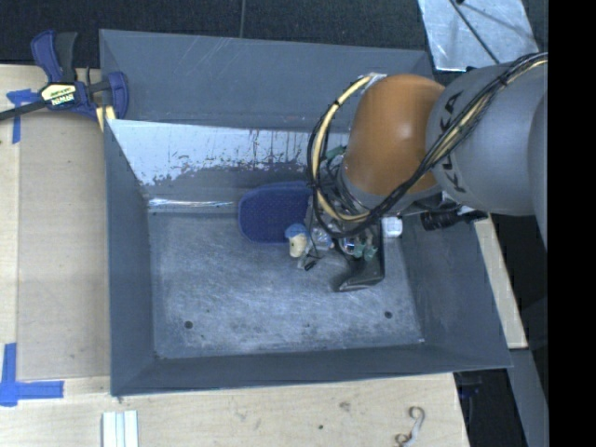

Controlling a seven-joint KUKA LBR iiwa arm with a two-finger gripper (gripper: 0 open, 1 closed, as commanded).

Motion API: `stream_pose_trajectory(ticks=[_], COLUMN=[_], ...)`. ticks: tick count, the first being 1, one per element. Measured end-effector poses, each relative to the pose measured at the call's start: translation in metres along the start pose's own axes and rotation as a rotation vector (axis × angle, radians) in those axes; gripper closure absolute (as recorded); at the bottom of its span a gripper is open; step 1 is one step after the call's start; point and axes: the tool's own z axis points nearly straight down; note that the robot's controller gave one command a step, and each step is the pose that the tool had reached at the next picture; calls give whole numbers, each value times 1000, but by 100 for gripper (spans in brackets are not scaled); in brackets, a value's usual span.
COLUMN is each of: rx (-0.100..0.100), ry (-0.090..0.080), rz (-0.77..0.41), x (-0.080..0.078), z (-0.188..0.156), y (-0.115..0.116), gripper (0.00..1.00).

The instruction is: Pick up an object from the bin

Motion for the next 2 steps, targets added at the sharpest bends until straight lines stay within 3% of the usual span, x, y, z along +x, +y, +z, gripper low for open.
stream_pose_trajectory(ticks=[2], rx=[0], ry=[-1], rz=[-2], x=[-3], z=[-56], y=[-1], gripper=[100])
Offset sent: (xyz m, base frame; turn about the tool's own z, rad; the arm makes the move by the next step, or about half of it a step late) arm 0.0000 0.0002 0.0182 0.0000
